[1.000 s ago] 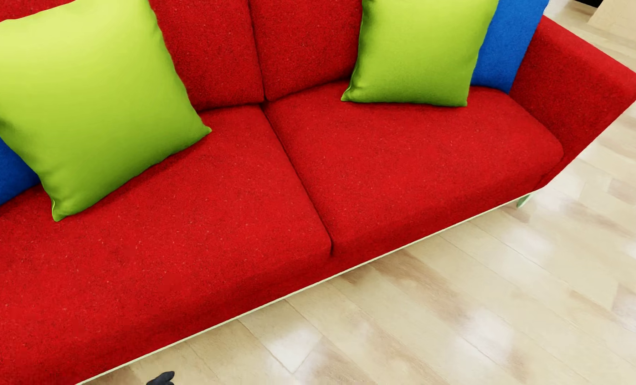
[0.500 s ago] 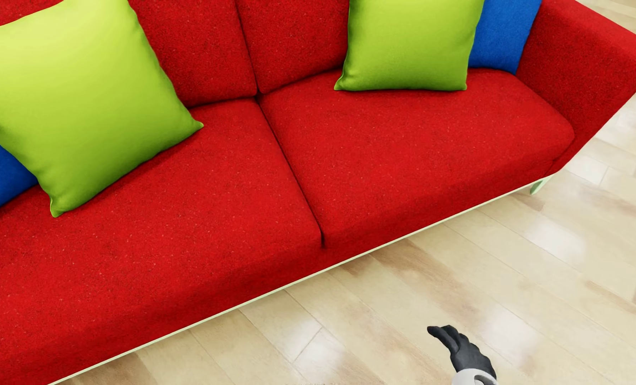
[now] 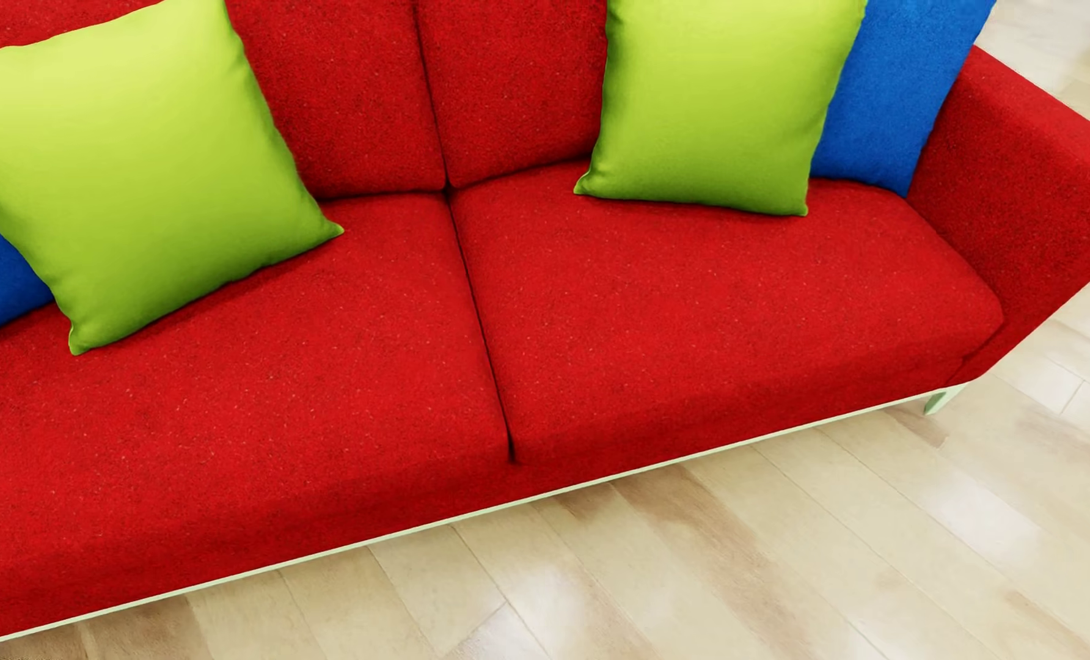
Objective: Walk towards the sofa
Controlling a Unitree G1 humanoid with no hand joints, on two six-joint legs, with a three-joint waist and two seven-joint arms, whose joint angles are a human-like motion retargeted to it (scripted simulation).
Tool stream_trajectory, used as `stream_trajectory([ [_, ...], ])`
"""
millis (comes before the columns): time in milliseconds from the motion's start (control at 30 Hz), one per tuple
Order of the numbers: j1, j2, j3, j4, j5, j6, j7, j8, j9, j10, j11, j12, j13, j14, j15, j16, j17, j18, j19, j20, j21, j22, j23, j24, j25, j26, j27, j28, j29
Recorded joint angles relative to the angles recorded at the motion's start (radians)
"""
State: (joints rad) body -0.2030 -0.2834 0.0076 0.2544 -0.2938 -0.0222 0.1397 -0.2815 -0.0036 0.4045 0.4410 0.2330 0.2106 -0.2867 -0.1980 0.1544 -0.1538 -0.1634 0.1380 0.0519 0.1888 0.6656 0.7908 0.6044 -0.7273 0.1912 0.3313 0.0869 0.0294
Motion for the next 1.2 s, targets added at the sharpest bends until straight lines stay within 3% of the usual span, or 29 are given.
stream_trajectory([
  [67,-0.028,0.016,0.004,0.07,0.071,0.015,-0.012,-0.028,0.001,0.047,-0.004,0.004,-0.034,0.049,-0.029,-0.024,0.002,0.026,-0.034,0.0,0.041,0.017,-0.009,0.015,0.005,0.024,-0.011,-0.02,-0.017],
  [100,-0.043,0.029,0.006,0.104,0.103,0.022,-0.005,-0.043,0.001,0.064,-0.017,0.006,-0.056,0.073,-0.035,-0.032,0.0,0.068,-0.051,-0.002,0.057,0.021,-0.012,0.028,0.01,0.028,-0.015,-0.036,-0.021],
  [167,-0.06,0.054,0.008,0.171,0.15,0.035,0.117,-0.074,0.0,0.09,-0.046,0.004,-0.091,0.129,-0.041,-0.053,-0.006,0.183,-0.079,0.007,0.069,0.032,-0.022,0.046,0.032,0.035,-0.012,-0.044,-0.042],
  [200,-0.067,0.058,0.012,0.179,0.164,0.039,0.161,-0.084,0.0,0.108,-0.047,0.008,-0.11,0.118,-0.047,-0.057,-0.01,0.209,-0.09,0.019,0.072,0.034,-0.019,0.049,0.046,0.03,-0.009,-0.04,-0.057],
  [233,-0.085,0.057,0.019,0.15,0.172,0.04,0.138,-0.089,0.0,0.14,-0.039,0.007,-0.125,0.09,-0.055,-0.064,-0.018,0.16,-0.1,0.029,0.078,0.036,-0.018,0.053,0.057,0.028,-0.009,-0.03,-0.066],
  [300,-0.121,0.054,0.027,0.039,0.176,0.038,0.033,-0.098,-0.001,0.196,-0.02,0.001,-0.146,0.009,-0.072,-0.072,-0.041,-0.001,-0.116,0.041,0.094,0.038,-0.022,0.064,0.074,0.025,-0.013,-0.02,-0.071],
  [333,-0.13,0.056,0.027,-0.032,0.176,0.036,-0.032,-0.107,-0.003,0.205,-0.017,-0.003,-0.15,-0.025,-0.078,-0.071,-0.052,-0.041,-0.123,0.043,0.097,0.039,-0.026,0.067,0.082,0.022,-0.014,-0.031,-0.073],
  [367,-0.128,0.062,0.023,-0.065,0.175,0.035,-0.031,-0.12,-0.006,0.2,-0.018,-0.007,-0.15,-0.049,-0.082,-0.068,-0.061,-0.028,-0.129,0.043,0.096,0.04,-0.031,0.068,0.092,0.02,-0.014,-0.049,-0.079],
  [400,-0.109,0.07,0.017,-0.058,0.174,0.035,0.042,-0.135,-0.01,0.173,-0.025,-0.012,-0.148,-0.063,-0.084,-0.064,-0.066,0.012,-0.135,0.041,0.09,0.041,-0.036,0.07,0.104,0.018,-0.012,-0.064,-0.087],
  [467,-0.054,0.088,0.013,-0.053,0.177,0.038,0.145,-0.152,-0.018,0.075,-0.047,-0.019,-0.142,-0.041,-0.081,-0.061,-0.07,0.123,-0.142,0.038,0.082,0.045,-0.034,0.075,0.125,0.02,-0.004,-0.069,-0.101],
  [633,0.005,0.119,0.013,-0.09,0.164,0.035,0.13,-0.182,-0.026,-0.05,-0.077,-0.047,-0.115,0.002,-0.077,-0.071,-0.057,0.088,-0.143,0.024,0.119,0.046,0.007,0.07,0.134,0.027,0.019,-0.057,-0.065],
  [800,-0.011,0.114,0.015,-0.102,0.152,0.042,0.106,-0.206,-0.024,-0.04,-0.074,-0.025,-0.123,0.008,-0.076,-0.064,-0.042,0.093,-0.147,0.033,0.185,0.021,0.058,0.059,0.118,0.013,0.009,-0.053,-0.024],
  [1000,-0.026,0.09,0.022,-0.087,0.162,0.052,0.12,-0.189,-0.017,-0.025,-0.06,0.011,-0.14,0.006,-0.075,-0.055,-0.041,0.097,-0.155,0.023,0.196,0.053,0.025,0.059,0.113,0.04,-0.003,-0.055,-0.045],
  [1200,-0.046,0.068,0.026,-0.074,0.172,0.058,0.121,-0.182,-0.012,-0.016,-0.046,0.033,-0.166,-0.005,-0.08,-0.049,-0.054,0.106,-0.166,0.015,0.205,0.063,0.026,0.058,0.115,0.034,-0.012,-0.071,-0.063],
])
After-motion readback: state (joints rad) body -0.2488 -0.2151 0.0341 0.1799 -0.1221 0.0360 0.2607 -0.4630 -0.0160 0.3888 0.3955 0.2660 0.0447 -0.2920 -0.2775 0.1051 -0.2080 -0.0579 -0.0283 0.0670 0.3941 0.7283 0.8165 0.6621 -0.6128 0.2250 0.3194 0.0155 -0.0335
